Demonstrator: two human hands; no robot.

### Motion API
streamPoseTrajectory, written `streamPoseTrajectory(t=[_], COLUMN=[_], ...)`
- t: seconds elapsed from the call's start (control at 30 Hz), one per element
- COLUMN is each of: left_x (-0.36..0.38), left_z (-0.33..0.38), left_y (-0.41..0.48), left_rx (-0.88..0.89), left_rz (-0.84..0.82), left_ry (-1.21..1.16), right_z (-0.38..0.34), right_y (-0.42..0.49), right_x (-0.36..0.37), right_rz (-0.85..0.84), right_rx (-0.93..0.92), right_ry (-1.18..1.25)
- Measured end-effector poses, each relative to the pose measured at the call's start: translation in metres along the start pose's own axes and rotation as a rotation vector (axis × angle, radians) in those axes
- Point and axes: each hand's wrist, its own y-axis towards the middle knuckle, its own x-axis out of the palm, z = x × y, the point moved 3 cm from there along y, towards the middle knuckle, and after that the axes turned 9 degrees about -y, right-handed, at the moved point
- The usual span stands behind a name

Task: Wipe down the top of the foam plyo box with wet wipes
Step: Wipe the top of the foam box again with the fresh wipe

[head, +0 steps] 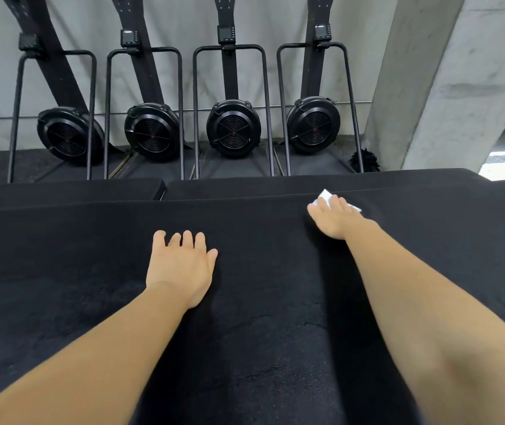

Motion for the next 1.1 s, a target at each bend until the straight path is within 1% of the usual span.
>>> streamPoseTrajectory(t=[0.1, 0.2, 0.33, 0.57, 0.67, 0.73, 0.87, 1.1], left_x=[0.000, -0.001, -0.002, -0.004, -0.004, -0.004, -0.003, -0.002], left_z=[0.000, 0.000, 0.000, -0.002, -0.003, -0.002, -0.002, -0.002], left_y=[-0.001, 0.000, -0.001, -0.002, -0.003, -0.004, -0.002, -0.002], left_rx=[0.000, 0.003, -0.002, 0.003, 0.000, 0.008, -0.003, 0.002], left_rz=[-0.002, -0.006, -0.015, -0.026, -0.023, -0.015, -0.002, -0.013], left_ry=[-0.015, -0.038, -0.068, -0.090, -0.090, -0.091, -0.089, -0.079], right_z=[0.001, -0.015, -0.058, -0.133, -0.135, -0.125, -0.085, -0.008], right_y=[-0.005, -0.024, -0.063, -0.114, -0.116, -0.110, -0.088, -0.053], right_x=[0.003, 0.006, 0.018, 0.039, 0.042, 0.038, 0.026, 0.012], right_rz=[-0.009, -0.016, -0.046, -0.061, -0.115, -0.096, -0.021, -0.039], right_rx=[0.021, -0.010, -0.124, -0.302, -0.350, -0.360, -0.261, -0.025], right_ry=[-0.041, -0.048, -0.062, 0.005, 0.001, 0.002, 0.005, -0.025])
